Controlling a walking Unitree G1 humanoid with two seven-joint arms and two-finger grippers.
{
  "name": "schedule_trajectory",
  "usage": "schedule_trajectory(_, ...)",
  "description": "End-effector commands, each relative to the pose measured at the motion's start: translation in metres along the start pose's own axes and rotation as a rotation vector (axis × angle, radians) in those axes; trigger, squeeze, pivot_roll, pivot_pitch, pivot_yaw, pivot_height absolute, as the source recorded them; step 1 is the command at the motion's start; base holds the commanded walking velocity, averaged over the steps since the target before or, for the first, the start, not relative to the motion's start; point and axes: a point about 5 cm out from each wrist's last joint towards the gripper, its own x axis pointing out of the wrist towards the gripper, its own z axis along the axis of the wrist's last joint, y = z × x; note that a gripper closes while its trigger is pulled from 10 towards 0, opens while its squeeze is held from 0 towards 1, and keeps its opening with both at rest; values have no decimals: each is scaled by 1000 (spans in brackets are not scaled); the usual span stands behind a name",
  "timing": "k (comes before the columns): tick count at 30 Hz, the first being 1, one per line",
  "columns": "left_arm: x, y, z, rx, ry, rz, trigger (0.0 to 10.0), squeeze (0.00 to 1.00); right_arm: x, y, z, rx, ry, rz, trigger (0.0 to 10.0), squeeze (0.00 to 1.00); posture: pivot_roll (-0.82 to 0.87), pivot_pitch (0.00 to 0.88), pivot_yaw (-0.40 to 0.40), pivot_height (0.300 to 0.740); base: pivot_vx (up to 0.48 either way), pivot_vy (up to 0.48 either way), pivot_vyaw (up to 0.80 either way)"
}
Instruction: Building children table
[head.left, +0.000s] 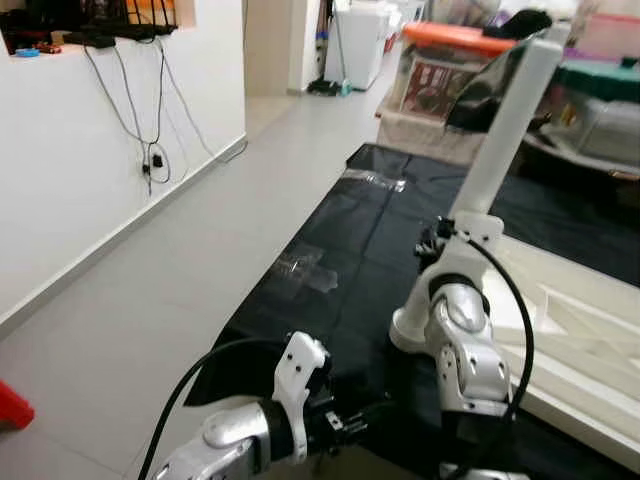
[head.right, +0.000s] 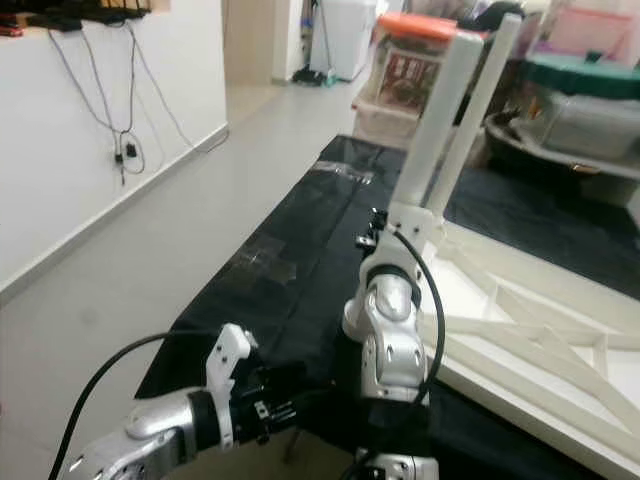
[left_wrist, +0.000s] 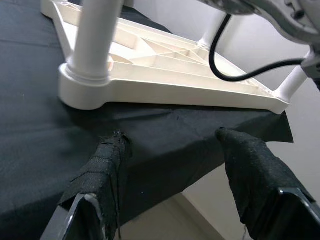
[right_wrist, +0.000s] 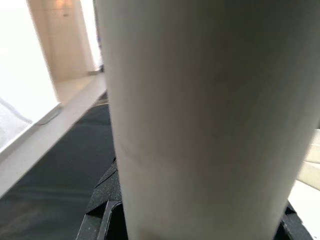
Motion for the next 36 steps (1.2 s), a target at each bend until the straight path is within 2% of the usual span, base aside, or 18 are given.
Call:
schedule_trajectory(1, 0, 0, -3, -5, 19, 0, 10000, 0, -14, 14, -26, 87, 95, -6, 10000, 0, 211, 0, -95, 740, 0, 0, 0)
schedule_trajectory(2, 0, 0, -3, -5, 19, 0, 10000, 0, -16, 23, -26, 99, 78, 38, 10000, 584, 208, 0, -93, 740, 0, 0, 0)
schedule_trajectory(3, 0, 0, -3, -5, 19, 0, 10000, 0, -16, 23, -26, 99, 78, 38, 10000, 584, 208, 0, -93, 740, 0, 0, 0)
schedule_trajectory(4, 0, 0, -3, -5, 18, 1, 10000, 0, -17, 30, -27, 123, 66, 94, 10000, 1000, 207, 0, -95, 740, 0, 0, 0)
schedule_trajectory(6, 0, 0, -3, -6, 18, 1, 10000, 0, -17, 33, -26, 136, 55, 114, 10000, 1000, 207, 0, -95, 740, 0, 0, 0)
schedule_trajectory(7, 1, 0, -3, -7, 17, 1, 10000, 0, -15, 33, -24, 171, 37, 163, 10000, 0, 207, 0, -97, 740, 0, 0, 0)
schedule_trajectory(9, 1, 0, -3, -7, 17, 1, 10000, 0, -15, 33, -24, 171, 37, 163, 10000, 0, 207, 0, -97, 740, 0, 0, 0)
schedule_trajectory(10, 1, 0, -3, -8, 16, 0, 10000, 0, -9, 30, -18, 252, 33, 317, 10000, 0, 207, 0, -97, 740, 0, 0, 0)
schedule_trajectory(11, 1, 0, -3, -8, 16, 0, 10000, 0, -9, 30, -18, 252, 33, 317, 10000, 0, 207, 0, -97, 740, 0, 0, 0)
schedule_trajectory(12, 2, 1, -3, -9, 16, 0, 10000, 0, -5, 28, -13, 251, 30, 479, 10000, 0, 203, 0, -95, 740, 0, 0, 0)
schedule_trajectory(13, 2, 1, -3, -9, 16, 0, 10000, 0, -5, 28, -13, 251, 30, 479, 10000, 0, 203, 0, -95, 740, 0, 0, 0)
schedule_trajectory(16, 3, 1, -4, -9, 16, -4, 10000, 0, -2, 17, 9, 246, 67, 1001, 10000, 0, 200, 0, -95, 740, 0, 0, 0)
schedule_trajectory(18, 3, 1, -4, -9, 16, -4, 10000, 0, -2, 17, 9, 246, 67, 1001, 10000, 0, 200, 0, -95, 740, 0, 0, 0)
schedule_trajectory(20, 3, 2, -3, -8, 17, -4, 10000, 0, -3, 12, 13, 181, 115, 1222, 10000, 0, 208, 0, -99, 740, 0, 0, 0)
schedule_trajectory(31, 1, 2, -2, -2, 15, 6, 10000, 0, 0, 28, 13, 19, 210, 1610, 10000, 0, 225, 1, -102, 740, 0, 0, 0)
schedule_trajectory(32, 1, 1, -3, -3, 16, 6, 10000, 0, -1, 32, 11, -17, 231, 1659, 9059, 0, 226, 1, -102, 740, 0, 0, 0)
schedule_trajectory(33, 1, 1, -3, -4, 17, 5, 10000, 0, -2, 34, 9, -43, 249, 1690, 510, 0, 226, 1, -102, 740, 0, 0, 0)
schedule_trajectory(36, 0, 1, -3, -4, 17, 6, 10000, 0, -5, 38, 6, -86, 251, 1716, 0, 0, 229, 8, -103, 740, 0, 0, 0)
